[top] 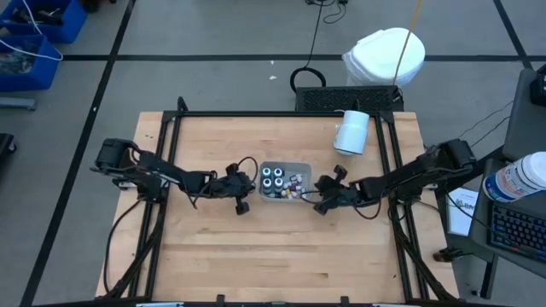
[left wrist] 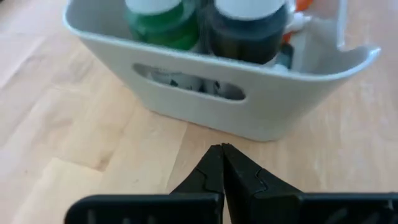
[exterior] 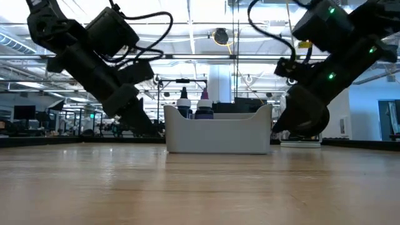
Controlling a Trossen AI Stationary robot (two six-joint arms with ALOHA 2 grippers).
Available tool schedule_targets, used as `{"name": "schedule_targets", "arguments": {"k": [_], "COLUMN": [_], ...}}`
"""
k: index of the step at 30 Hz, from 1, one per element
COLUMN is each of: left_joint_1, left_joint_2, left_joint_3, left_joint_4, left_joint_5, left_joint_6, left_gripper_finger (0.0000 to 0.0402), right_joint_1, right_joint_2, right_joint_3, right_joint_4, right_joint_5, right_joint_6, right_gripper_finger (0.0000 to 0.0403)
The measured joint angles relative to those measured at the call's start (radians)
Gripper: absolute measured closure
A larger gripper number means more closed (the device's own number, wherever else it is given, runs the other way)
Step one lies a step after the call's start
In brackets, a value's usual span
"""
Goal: Pick & Place food coloring
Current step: Return to Home Position
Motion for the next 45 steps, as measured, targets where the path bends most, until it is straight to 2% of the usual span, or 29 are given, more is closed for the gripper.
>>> {"name": "schedule_targets", "arguments": {"k": [5,9,13,19,23,27,30,33,37,40,45], "left_joint_1": [-0.032,-0.064,-0.088,-0.070,-0.045,-0.022,0.012,0.058,0.099,0.113,0.115], "left_joint_2": [-0.089,-0.196,-0.365,-0.654,-0.845,-1.026,-1.153,-1.251,-1.357,-1.423,-1.469], "left_joint_3": [0.000,-0.001,0.000,-0.001,-0.017,-0.116,-0.211,-0.258,-0.284,-0.289,-0.348], "left_joint_4": [-0.103,-0.153,-0.266,-0.432,-0.481,-0.431,-0.364,-0.345,-0.349,-0.340,-0.323], "left_joint_5": [-0.003,0.005,0.054,0.141,0.232,0.372,0.370,0.380,0.443,0.453,0.470], "left_joint_6": [0.043,0.213,0.407,0.525,0.535,0.548,0.549,0.531,0.502,0.475,0.472], "left_gripper_finger": [0.0397,0.0396,0.0399,0.0396,0.0397,0.0399,0.0398,0.0399,0.0399,0.0399,0.0400], "right_joint_1": [0.034,0.063,0.073,0.061,0.053,0.048,0.018,-0.037,-0.096,-0.116,-0.124], "right_joint_2": [-0.121,-0.248,-0.389,-0.576,-0.689,-0.803,-0.892,-0.995,-1.137,-1.228,-1.311], "right_joint_3": [0.000,0.000,-0.001,0.000,-0.032,-0.163,-0.266,-0.324,-0.361,-0.374,-0.412], "right_joint_4": [-0.082,-0.106,-0.116,-0.139,-0.109,0.041,0.132,0.139,0.114,0.070,0.064], "right_joint_5": [-0.003,-0.055,-0.146,-0.300,-0.344,-0.400,-0.409,-0.393,-0.447,-0.456,-0.473], "right_joint_6": [-0.090,-0.238,-0.400,-0.529,-0.547,-0.562,-0.560,-0.539,-0.521,-0.513,-0.510], "right_gripper_finger": [0.0403,0.0403,0.0403,0.0403,0.0403,0.0403,0.0403,0.0403,0.0403,0.0403,0.0403]}}
